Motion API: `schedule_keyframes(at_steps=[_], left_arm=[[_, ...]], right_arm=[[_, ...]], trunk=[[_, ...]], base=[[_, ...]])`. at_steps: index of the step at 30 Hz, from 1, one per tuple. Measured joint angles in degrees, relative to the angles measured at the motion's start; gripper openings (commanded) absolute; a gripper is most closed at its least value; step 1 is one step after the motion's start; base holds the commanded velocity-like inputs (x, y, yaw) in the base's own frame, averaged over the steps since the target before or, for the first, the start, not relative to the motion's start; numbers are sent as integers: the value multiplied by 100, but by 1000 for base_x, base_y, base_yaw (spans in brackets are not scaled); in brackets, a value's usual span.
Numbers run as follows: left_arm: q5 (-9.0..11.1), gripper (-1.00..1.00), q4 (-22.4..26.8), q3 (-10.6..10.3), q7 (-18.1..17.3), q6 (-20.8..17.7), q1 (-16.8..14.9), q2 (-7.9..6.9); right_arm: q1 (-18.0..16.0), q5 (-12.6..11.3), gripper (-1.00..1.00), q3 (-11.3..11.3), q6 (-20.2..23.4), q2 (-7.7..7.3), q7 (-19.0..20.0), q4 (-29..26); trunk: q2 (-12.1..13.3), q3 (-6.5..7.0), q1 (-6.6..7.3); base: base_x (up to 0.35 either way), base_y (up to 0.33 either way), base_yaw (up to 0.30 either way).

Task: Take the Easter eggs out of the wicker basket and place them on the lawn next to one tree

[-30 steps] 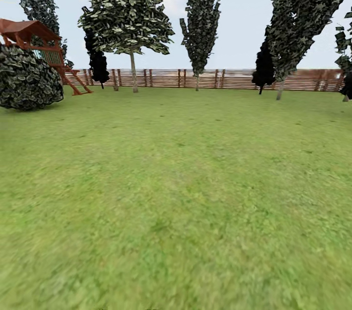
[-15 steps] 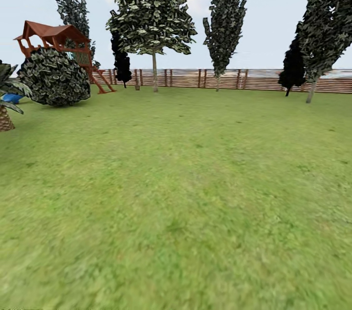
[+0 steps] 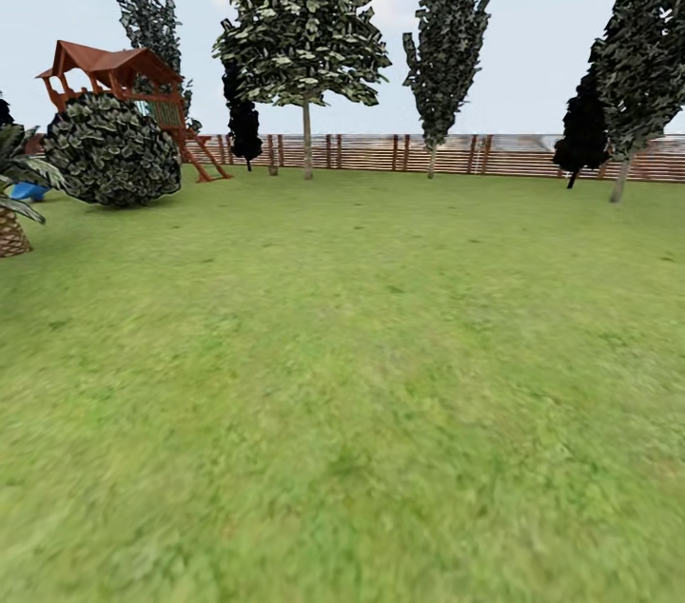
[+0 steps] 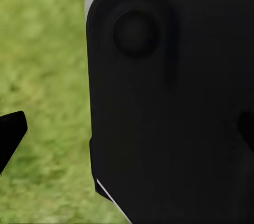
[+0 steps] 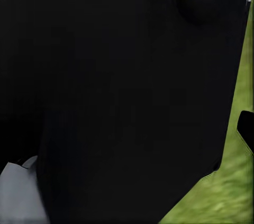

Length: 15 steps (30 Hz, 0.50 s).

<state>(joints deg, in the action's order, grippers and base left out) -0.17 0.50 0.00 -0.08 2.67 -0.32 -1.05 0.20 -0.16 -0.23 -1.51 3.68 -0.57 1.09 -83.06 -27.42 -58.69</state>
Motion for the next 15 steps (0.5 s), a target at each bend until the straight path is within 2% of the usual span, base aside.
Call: schedule_keyframes(at_steps=[9,15], left_arm=[[5,100,-1,0,0,4,0,0],[6,100,1,0,0,25,0,0]], right_arm=[[-1,0,100,6,0,8,-6,6],[-1,0,100,7,2,9,-4,9]], trunk=[[0,-27,-1],[0,-50,-3]], base=[[294,0,177],[104,0,237]])
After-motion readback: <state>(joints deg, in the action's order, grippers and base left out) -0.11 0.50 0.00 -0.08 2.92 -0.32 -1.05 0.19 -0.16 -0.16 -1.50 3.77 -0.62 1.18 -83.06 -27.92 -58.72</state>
